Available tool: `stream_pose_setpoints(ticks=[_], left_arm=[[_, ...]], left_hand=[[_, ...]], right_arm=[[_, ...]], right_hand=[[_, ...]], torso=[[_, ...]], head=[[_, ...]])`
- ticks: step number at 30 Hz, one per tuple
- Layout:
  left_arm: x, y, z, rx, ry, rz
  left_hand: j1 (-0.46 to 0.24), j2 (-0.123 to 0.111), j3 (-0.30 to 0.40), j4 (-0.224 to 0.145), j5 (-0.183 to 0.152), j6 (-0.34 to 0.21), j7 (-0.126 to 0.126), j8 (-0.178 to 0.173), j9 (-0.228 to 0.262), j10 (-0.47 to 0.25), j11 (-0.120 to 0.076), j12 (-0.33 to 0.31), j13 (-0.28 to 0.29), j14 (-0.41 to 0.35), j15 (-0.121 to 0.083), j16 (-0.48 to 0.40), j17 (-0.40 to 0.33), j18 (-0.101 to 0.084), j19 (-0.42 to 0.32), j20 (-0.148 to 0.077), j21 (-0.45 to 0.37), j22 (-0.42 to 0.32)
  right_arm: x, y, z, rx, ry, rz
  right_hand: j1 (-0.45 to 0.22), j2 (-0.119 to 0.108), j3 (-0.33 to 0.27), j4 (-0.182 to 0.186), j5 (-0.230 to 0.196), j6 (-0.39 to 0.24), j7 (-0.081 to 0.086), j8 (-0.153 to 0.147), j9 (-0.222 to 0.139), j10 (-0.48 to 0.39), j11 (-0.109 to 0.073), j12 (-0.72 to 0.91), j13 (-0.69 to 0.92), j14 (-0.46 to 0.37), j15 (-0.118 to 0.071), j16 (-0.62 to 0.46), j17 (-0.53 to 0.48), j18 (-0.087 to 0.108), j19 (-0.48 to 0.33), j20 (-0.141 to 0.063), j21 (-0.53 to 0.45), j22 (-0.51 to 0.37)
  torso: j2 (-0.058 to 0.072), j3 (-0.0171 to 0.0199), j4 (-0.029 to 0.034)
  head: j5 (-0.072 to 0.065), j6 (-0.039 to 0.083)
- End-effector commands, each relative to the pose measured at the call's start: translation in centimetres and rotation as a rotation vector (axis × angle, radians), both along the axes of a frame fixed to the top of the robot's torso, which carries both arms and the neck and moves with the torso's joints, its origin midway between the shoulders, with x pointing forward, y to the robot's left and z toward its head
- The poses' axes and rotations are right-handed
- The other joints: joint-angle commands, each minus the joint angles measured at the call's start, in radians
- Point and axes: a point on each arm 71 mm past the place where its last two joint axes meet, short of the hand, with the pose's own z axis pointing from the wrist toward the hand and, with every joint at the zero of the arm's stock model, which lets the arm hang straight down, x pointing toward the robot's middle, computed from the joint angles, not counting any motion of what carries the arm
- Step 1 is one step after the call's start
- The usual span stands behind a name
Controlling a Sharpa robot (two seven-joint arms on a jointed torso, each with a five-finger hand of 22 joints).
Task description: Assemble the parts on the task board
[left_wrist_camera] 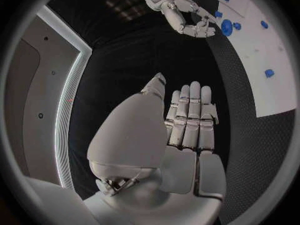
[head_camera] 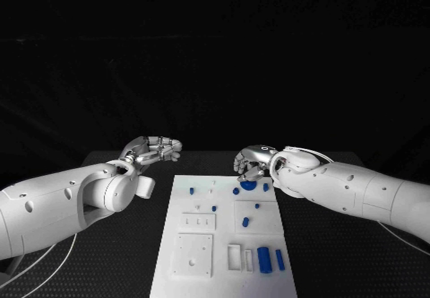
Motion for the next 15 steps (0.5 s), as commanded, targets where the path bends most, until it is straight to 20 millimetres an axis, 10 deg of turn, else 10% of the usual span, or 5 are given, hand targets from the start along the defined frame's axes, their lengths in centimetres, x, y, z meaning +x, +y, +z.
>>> stream_pose_setpoints(ticks=[1, 8, 15], left_arm=[[0.00, -0.30, 0.17, -0.023, -0.006, -0.027], [0.07, -0.44, 0.11, -0.022, -0.003, -0.031], [0.08, -0.36, 0.07, -0.022, 0.001, -0.032]], left_hand=[[0.001, 0.007, -0.009, 0.000, 0.002, 0.004, -0.001, -0.005, -0.001, 0.003, 0.000, -0.005, -0.001, 0.004, 0.001, -0.005, 0.002, 0.006, 0.005, -0.002, -0.001, 0.010], [-0.002, 0.008, -0.015, 0.000, 0.000, 0.004, -0.001, -0.007, -0.003, 0.003, 0.000, -0.008, -0.002, 0.005, 0.001, -0.008, 0.002, 0.005, 0.006, -0.002, -0.003, 0.009], [-0.003, 0.009, -0.017, 0.000, -0.001, 0.003, -0.001, -0.008, -0.004, 0.002, 0.000, -0.010, -0.003, 0.004, 0.001, -0.010, 0.002, 0.005, 0.006, -0.002, -0.004, 0.009]], right_arm=[[-0.25, 0.14, -0.43, -0.082, 0.002, 0.028], [-0.60, 0.36, -0.91, -0.089, 0.015, 0.040], [-0.86, 0.57, -1.18, -0.114, 0.015, 0.051]], right_hand=[[0.007, -0.008, -0.016, 0.000, 0.004, -0.001, -0.006, -0.007, -0.003, 0.001, -0.006, -0.007, -0.002, 0.027, -0.003, 0.053, 0.033, 0.016, 0.040, -0.019, 0.036, 0.027], [0.009, -0.009, -0.074, 0.000, 0.043, 0.001, -0.007, -0.016, -0.007, -0.002, -0.011, -0.008, -0.001, 0.061, -0.009, 0.329, 0.172, 0.016, 0.130, -0.094, 0.275, 0.029], [0.008, -0.005, -0.070, 0.001, 0.045, 0.002, -0.007, -0.019, -0.007, -0.004, -0.010, -0.007, -0.001, 0.045, -0.008, 0.408, 0.180, 0.016, 0.112, -0.106, 0.381, 0.028]], torso=[[0.020, -0.0001, 0.0037], [0.033, -0.0010, 0.0045], [0.041, -0.0009, 0.0079]], head=[[-0.004, 0.006], [-0.012, 0.008], [-0.009, 0.009]])
